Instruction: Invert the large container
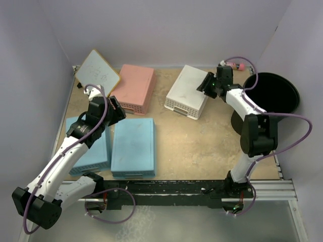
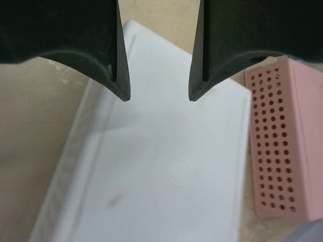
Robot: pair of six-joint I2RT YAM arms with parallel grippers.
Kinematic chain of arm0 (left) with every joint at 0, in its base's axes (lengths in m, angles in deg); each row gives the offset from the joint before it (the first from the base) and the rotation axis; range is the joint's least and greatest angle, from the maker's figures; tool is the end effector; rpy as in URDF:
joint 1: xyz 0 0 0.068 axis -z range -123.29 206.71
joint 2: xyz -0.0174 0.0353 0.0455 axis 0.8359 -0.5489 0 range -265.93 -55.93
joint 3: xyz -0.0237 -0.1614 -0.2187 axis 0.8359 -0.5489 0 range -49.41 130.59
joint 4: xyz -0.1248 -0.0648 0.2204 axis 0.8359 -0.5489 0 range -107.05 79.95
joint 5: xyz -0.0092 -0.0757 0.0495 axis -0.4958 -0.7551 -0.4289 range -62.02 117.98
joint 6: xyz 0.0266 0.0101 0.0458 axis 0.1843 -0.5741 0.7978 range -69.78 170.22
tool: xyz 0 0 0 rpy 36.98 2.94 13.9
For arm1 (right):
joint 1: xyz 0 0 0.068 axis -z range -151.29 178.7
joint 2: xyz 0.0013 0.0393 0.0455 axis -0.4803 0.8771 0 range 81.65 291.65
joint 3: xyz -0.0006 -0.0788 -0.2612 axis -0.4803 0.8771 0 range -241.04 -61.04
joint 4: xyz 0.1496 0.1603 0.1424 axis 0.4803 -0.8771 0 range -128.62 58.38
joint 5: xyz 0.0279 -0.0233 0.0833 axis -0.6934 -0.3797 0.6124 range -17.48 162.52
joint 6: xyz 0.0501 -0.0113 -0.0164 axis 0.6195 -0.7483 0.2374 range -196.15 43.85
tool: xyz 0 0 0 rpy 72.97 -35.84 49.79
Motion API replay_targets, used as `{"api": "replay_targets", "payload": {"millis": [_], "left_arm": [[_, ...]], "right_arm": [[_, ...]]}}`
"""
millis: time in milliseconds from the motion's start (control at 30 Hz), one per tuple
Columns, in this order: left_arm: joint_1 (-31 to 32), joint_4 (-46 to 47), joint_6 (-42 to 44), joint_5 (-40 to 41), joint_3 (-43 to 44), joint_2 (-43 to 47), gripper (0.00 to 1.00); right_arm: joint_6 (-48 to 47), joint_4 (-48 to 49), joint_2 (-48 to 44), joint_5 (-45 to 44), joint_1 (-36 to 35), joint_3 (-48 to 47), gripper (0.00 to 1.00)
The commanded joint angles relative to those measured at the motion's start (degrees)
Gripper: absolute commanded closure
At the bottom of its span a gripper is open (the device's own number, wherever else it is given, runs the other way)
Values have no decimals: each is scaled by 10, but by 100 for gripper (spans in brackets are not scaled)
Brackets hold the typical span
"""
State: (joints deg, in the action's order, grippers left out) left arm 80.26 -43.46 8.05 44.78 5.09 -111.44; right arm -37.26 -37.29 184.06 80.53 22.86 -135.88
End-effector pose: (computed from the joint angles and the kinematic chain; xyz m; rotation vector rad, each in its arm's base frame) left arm 0.1927 -0.0727 0.3257 -0.5145 2.1009 -0.3492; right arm 0.4105 0.0469 0.2513 0.5471 2.1375 0.5960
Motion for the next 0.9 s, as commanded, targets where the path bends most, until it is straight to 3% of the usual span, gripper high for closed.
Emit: {"api": "replay_targets", "payload": {"millis": [0, 133, 233, 367, 567, 800, 867], "left_arm": [[-1, 42, 17, -18, 6, -13, 37], [18, 80, 13, -50, 1, -38, 36], [96, 104, 16, -6, 15, -79, 34], [206, 110, 38, 49, 74, -171, 32], [241, 144, 57, 15, 98, -227, 32], [241, 130, 71, 30, 91, -221, 32], [241, 130, 71, 32, 85, -214, 32]], "right_arm": [[-155, -129, -67, -99, -67, -145, 43], [-221, -212, -118, -235, -88, -192, 33], [-246, -215, -191, -328, -89, -152, 18], [-259, -224, -291, -385, -88, -88, 1], [-271, -243, -346, -495, -81, -56, 0], [-204, -325, -294, -442, -30, -68, 1], [-197, -327, -287, -416, -23, -65, 11]]}}
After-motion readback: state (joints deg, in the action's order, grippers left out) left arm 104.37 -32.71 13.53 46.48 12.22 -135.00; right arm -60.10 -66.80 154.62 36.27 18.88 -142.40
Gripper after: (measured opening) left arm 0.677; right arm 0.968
